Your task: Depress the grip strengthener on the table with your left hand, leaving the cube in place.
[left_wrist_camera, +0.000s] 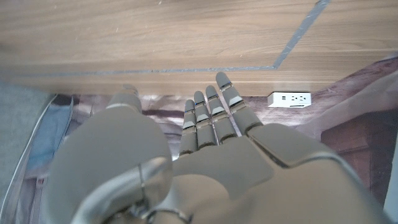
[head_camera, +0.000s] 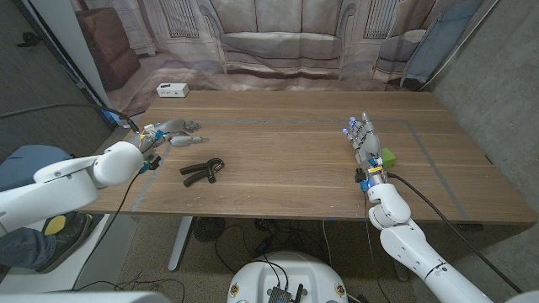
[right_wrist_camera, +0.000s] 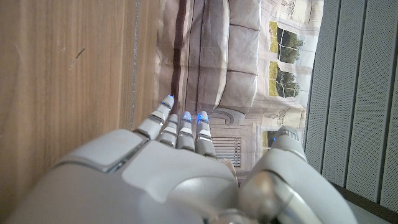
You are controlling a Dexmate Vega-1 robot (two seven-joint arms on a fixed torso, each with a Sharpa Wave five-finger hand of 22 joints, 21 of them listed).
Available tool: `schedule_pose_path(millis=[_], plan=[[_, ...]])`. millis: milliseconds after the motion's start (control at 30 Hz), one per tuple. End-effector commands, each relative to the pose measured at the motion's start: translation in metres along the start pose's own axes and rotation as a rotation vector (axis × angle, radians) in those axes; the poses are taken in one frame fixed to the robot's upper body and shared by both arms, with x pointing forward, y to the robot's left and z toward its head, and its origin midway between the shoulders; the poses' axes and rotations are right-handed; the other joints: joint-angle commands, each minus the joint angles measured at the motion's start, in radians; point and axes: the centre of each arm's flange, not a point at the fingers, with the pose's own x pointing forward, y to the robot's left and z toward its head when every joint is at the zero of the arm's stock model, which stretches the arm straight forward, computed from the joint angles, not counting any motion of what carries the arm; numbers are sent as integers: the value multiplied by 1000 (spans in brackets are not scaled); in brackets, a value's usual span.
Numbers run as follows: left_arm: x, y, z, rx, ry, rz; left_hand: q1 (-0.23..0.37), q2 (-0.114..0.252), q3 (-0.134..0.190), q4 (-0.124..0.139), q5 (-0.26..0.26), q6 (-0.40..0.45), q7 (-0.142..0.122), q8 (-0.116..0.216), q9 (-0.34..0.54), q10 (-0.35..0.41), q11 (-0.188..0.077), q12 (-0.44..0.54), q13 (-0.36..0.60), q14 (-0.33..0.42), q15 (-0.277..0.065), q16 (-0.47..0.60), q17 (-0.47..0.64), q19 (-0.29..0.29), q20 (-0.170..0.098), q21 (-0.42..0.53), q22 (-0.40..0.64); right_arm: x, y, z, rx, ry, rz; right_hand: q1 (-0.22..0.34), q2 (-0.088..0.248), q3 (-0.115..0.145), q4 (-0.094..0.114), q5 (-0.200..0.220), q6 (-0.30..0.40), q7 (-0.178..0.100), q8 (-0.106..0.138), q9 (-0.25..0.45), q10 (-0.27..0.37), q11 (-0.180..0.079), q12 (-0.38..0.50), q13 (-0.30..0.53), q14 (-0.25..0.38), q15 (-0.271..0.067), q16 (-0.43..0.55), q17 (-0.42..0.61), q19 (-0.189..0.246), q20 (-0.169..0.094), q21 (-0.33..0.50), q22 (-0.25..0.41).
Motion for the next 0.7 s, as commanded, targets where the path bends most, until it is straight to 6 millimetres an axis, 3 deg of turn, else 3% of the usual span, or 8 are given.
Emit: schedule_pose_path(millis=[33, 500, 600, 700], plan=[[13, 0, 14, -328, -152, 112, -21, 2, -4, 15, -4, -9, 1, 4, 1, -8, 6, 3, -1, -12, 5, -4, 2, -16, 2, -9, 3, -3, -7, 4, 0, -22, 7, 9, 2, -4, -3, -2, -5, -4, -4, 4, 8, -1, -2, 2, 3, 4, 1, 3, 2, 1, 1, 3], [58, -30, 34, -720, -313, 129, -119, 0, -38, 57, -1, -69, -19, -6, -4, -76, 12, -10, -19, -92, 16, -16, 1, -94, -4, -56, 5, -5, -11, 12, -19, -38, 28, 7, 1, -6, -2, -2, -9, -2, -7, 4, 8, 0, -2, 2, 2, 3, 1, 4, 3, -2, 1, 3], [68, -34, 38, -797, -348, 110, -156, -6, -53, 67, 1, -107, -33, -9, -7, -120, 14, -16, -27, -137, 10, -19, 0, -122, -7, -74, 5, -3, -11, 14, -30, -38, 46, 7, 1, -6, -2, -2, -9, -1, -8, 4, 9, -1, -2, 2, 1, 3, 0, 4, 2, -2, 1, 3], [78, -40, 42, -872, -372, 79, -190, -11, -67, 74, 3, -143, -40, -9, -8, -169, -1, -19, -35, -188, 13, -22, -1, -162, -10, -96, 6, -1, -12, 16, -35, -41, 64, 6, 0, -7, -2, -2, -11, -1, -8, 4, 8, -1, -3, 2, 2, 2, 1, 4, 4, -3, 1, 3]])
